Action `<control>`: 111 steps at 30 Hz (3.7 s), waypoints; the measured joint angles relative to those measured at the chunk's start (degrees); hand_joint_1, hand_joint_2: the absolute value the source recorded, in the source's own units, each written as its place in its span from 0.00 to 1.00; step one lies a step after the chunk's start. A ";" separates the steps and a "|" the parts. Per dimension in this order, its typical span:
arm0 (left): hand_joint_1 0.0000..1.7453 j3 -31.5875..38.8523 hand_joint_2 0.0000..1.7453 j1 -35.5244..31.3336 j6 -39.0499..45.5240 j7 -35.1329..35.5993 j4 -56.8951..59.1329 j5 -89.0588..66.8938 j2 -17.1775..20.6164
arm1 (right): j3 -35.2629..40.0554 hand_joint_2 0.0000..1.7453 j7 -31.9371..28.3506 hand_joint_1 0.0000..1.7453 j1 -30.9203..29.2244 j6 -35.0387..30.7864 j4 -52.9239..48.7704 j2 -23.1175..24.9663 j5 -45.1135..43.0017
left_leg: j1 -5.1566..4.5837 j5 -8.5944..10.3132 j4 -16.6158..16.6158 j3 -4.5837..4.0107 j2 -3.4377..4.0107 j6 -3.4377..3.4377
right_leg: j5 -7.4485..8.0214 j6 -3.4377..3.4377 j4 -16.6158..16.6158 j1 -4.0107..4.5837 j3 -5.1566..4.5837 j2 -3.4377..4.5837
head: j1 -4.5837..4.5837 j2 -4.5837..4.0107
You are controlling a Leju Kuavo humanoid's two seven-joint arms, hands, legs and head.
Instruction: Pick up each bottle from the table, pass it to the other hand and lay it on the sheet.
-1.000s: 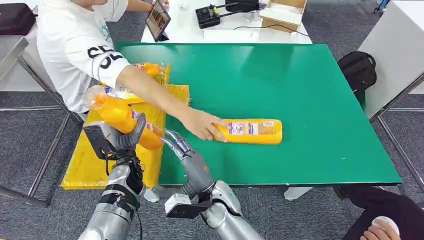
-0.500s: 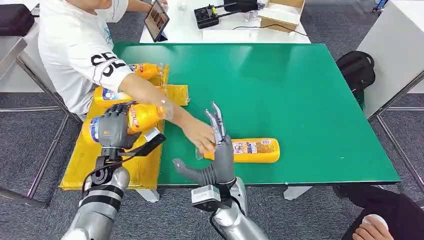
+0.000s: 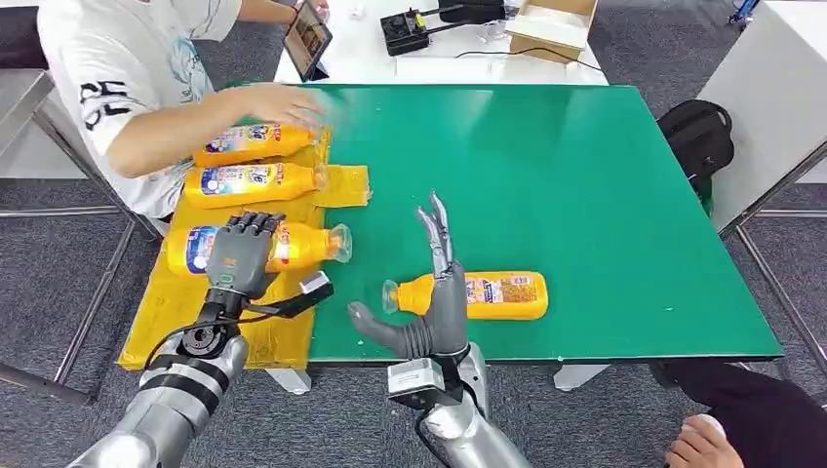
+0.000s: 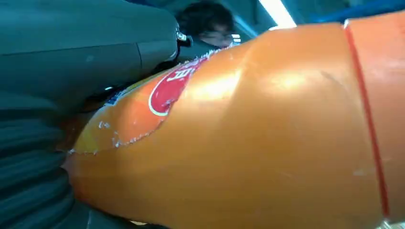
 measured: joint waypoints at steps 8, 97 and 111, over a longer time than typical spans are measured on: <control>1.00 -2.16 1.00 -4.44 0.00 -1.31 13.02 3.39 0.20 | -0.06 0.00 0.00 0.00 0.21 1.36 -0.31 -0.07 -0.70 | 0.01 0.00 0.00 0.00 0.01 0.00 | 0.00 0.00 0.02 0.00 0.00 0.00 | 0.00 0.00; 0.00 25.13 1.00 12.62 -12.33 -33.99 -23.00 81.13 -10.29 | -19.38 1.00 21.35 0.00 -5.44 22.10 16.91 -10.31 28.30 | -0.04 0.00 0.00 0.05 -0.15 0.01 | 0.01 0.04 -0.03 -0.03 0.15 -0.04 | 0.00 0.00; 0.00 22.25 1.00 13.79 -10.47 -33.99 -24.62 80.08 -9.97 | -20.37 1.00 22.82 0.00 -8.61 25.03 23.91 -12.96 29.53 | -0.03 0.00 0.00 0.06 -0.13 0.01 | 0.01 0.04 -0.04 -0.03 0.14 -0.03 | 0.00 0.00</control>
